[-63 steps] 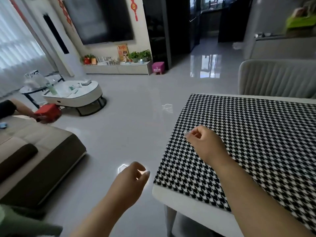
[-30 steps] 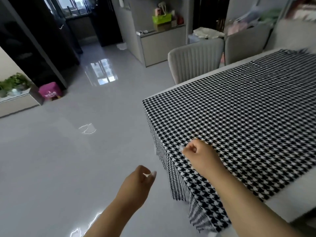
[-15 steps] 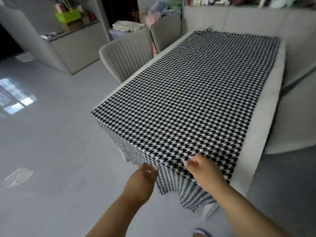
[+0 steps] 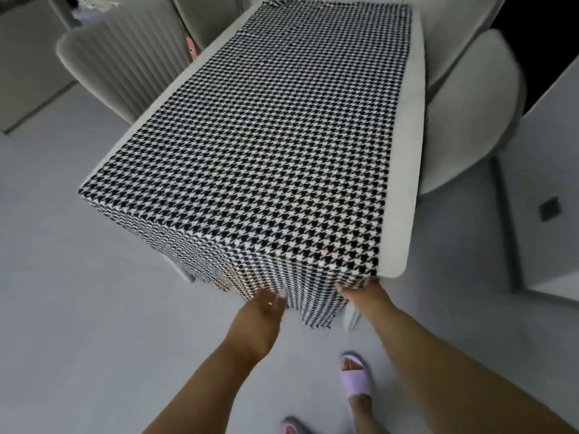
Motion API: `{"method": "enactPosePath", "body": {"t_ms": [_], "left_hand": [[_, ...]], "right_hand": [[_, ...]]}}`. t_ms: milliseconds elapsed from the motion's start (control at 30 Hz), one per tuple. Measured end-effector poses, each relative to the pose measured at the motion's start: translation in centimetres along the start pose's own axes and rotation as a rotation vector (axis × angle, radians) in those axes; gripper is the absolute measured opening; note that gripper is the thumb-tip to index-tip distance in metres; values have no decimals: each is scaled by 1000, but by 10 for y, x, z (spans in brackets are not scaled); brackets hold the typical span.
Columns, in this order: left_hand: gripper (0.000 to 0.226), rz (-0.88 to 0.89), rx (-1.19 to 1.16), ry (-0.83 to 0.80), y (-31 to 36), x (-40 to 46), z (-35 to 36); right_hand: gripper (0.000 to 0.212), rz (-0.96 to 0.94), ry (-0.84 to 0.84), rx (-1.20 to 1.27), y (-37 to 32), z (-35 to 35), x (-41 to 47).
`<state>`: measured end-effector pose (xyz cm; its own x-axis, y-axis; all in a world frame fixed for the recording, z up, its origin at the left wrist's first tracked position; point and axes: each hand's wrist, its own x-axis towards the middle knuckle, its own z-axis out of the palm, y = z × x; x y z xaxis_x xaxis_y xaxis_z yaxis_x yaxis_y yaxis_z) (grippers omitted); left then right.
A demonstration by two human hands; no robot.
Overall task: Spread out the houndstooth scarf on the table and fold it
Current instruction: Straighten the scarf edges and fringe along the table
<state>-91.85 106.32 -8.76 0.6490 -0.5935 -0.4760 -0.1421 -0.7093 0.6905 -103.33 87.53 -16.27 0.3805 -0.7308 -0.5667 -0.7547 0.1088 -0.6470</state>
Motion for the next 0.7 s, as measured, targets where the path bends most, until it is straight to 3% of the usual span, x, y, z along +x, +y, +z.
{"method": "enactPosePath", "body": {"t_ms": [167,233,300,367,433,500,567,633,700], "left_hand": [[41,-64,-15,-45,-11,4,14],[38,-85,1,-66,-14,4,22],[33,-40,69,-57,-11,2,28],[42,58,121,-28,-4,-1,35],[52,151,100,-35,5,-3,38],[41,227,94,-17,15,-4,38],[8,258,67,39,20,-1,32],[21,206,-74,15,23,3,23],[21,185,-208,-6,30,5,9]], "right_hand": [[42,-12,-32,-91,27,23,-1],[27,-38,-32,34,33,24,-21],[29,-56,-45,190,27,21,-44],[26,-117,-50,333,17,16,-64],[6,-189,-116,493,-2,8,-81],[10,-221,-184,582,-18,6,-89],[21,-238,-239,646,-29,3,-91],[29,-306,-331,698,-29,0,-89],[18,-369,-424,658,-24,1,-92]]}}
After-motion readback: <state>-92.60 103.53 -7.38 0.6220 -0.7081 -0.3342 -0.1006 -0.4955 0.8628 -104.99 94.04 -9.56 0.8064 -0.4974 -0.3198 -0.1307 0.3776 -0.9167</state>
